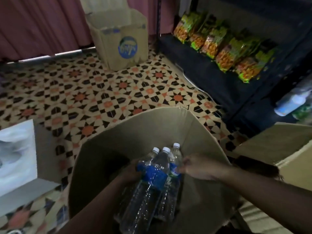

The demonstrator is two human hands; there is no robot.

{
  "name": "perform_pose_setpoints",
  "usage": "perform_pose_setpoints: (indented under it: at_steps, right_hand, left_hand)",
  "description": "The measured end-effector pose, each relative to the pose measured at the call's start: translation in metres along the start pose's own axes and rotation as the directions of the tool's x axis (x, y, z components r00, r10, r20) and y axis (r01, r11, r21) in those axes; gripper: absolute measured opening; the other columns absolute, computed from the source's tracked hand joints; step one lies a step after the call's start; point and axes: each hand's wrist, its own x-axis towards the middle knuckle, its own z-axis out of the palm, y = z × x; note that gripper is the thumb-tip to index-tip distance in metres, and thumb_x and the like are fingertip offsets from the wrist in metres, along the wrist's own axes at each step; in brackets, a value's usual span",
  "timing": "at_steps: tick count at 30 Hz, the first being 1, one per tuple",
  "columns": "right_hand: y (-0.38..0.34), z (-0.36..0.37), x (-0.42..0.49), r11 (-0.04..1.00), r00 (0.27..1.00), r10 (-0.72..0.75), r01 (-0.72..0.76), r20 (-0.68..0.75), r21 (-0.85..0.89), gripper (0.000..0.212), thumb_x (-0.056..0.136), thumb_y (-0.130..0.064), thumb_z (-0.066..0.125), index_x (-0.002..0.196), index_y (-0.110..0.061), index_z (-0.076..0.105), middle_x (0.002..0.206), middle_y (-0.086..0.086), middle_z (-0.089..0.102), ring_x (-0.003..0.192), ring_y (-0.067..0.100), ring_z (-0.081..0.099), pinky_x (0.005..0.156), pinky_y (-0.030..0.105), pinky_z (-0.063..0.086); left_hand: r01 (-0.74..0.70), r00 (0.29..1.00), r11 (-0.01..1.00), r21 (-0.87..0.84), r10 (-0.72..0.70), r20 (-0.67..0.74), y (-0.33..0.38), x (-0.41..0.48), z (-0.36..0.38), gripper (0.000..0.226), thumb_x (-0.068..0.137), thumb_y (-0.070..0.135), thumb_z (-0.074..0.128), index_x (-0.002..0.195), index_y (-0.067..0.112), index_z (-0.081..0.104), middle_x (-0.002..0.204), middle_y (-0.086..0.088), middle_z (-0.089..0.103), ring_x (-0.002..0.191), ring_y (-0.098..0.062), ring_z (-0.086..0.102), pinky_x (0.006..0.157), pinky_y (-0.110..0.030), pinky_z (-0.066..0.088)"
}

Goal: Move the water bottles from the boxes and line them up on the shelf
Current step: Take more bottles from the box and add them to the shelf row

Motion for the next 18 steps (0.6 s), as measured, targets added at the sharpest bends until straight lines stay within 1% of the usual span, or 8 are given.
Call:
perform_pose_setpoints:
  at_steps: [3,5,7,8,9,13,16,18]
  right_hand:
    - [0.005,0.017,0.031,0.999,0.995,0.033,-0.035,0.089,0.019,0.062,0.088,-0.052,0.062,0.138,-0.017,0.053,0.134,0.003,0.060,0.115,0.018,0.056,0.091,0.028,0.044]
    - [0.007,0.028,0.048,0.997,0.993,0.050,-0.056,0.106,0.050,0.050,0.087,-0.049,0.064,0.127,-0.019,0.062,0.126,0.003,0.064,0.108,0.016,0.059,0.094,0.028,0.046]
    - [0.014,0.038,0.062,0.994,0.988,0.076,-0.085,0.137,0.062,0.054,0.084,-0.049,0.064,0.126,-0.016,0.061,0.127,0.005,0.063,0.109,0.018,0.059,0.097,0.032,0.047]
    - [0.017,0.042,0.067,0.993,0.983,0.099,-0.109,0.157,0.053,0.053,0.085,-0.048,0.064,0.126,-0.014,0.059,0.127,0.006,0.061,0.111,0.019,0.058,0.096,0.033,0.047]
    - [0.021,0.046,0.071,0.990,0.977,0.121,-0.131,0.175,0.048,0.049,0.088,-0.045,0.063,0.124,-0.012,0.059,0.126,0.005,0.059,0.111,0.019,0.056,0.093,0.032,0.045]
    - [0.030,0.057,0.077,0.974,0.951,0.141,-0.183,0.277,0.133,0.055,0.078,-0.048,0.067,0.125,-0.019,0.063,0.126,0.000,0.062,0.112,0.016,0.059,0.094,0.031,0.048]
    - [0.029,0.063,0.074,0.967,0.928,0.098,-0.175,0.359,0.187,0.066,0.076,-0.045,0.073,0.136,-0.023,0.054,0.130,-0.006,0.058,0.115,0.013,0.056,0.086,0.025,0.049]
    - [0.032,0.069,0.074,0.966,0.929,0.115,-0.187,0.352,0.178,0.108,0.057,-0.055,0.082,0.150,-0.026,0.033,0.144,-0.006,0.048,0.126,0.015,0.049,0.096,0.028,0.048]
  left_hand:
    - [-0.007,0.999,0.997,-0.081,0.003,-0.046,0.010,0.011,0.020,0.079,0.061,0.074,0.059,0.120,0.021,0.064,0.117,-0.002,0.066,0.115,-0.021,0.061,0.097,-0.026,0.044]
    - [-0.022,0.997,0.999,0.027,0.020,0.079,0.021,0.007,0.036,0.083,0.062,0.072,0.074,0.129,0.025,0.061,0.133,-0.002,0.061,0.127,-0.022,0.054,0.108,-0.034,0.041]
    - [0.028,0.995,0.986,0.167,-0.043,0.091,0.026,0.002,0.051,0.122,0.060,0.059,0.084,0.154,0.013,0.022,0.157,-0.010,0.031,0.144,-0.029,0.032,0.116,-0.038,0.031]
    - [0.085,0.995,0.979,0.185,-0.095,0.043,0.024,0.000,0.057,0.136,0.059,0.055,0.086,0.156,0.007,0.003,0.160,-0.016,0.021,0.145,-0.034,0.028,0.116,-0.039,0.031]
    - [0.095,0.995,0.982,0.161,-0.093,-0.024,0.021,-0.001,0.061,0.138,0.060,0.051,0.087,0.154,0.003,-0.002,0.157,-0.020,0.024,0.142,-0.035,0.032,0.114,-0.038,0.034]
    - [0.046,0.994,0.999,0.019,-0.044,-0.097,0.006,0.009,0.061,0.097,0.052,0.044,0.091,0.134,0.014,0.047,0.128,-0.001,0.061,0.119,-0.018,0.058,0.096,-0.024,0.047]
    - [-0.051,0.996,0.959,-0.279,0.030,-0.080,0.002,0.015,0.053,0.050,0.055,0.013,0.094,0.096,0.022,0.066,0.084,0.016,0.074,0.089,0.000,0.070,0.071,-0.008,0.049]
    - [-0.016,1.000,0.880,-0.475,0.021,0.006,0.002,0.019,0.047,0.048,0.051,0.002,0.092,0.086,0.021,0.066,0.068,0.016,0.073,0.073,0.001,0.071,0.059,-0.007,0.048]
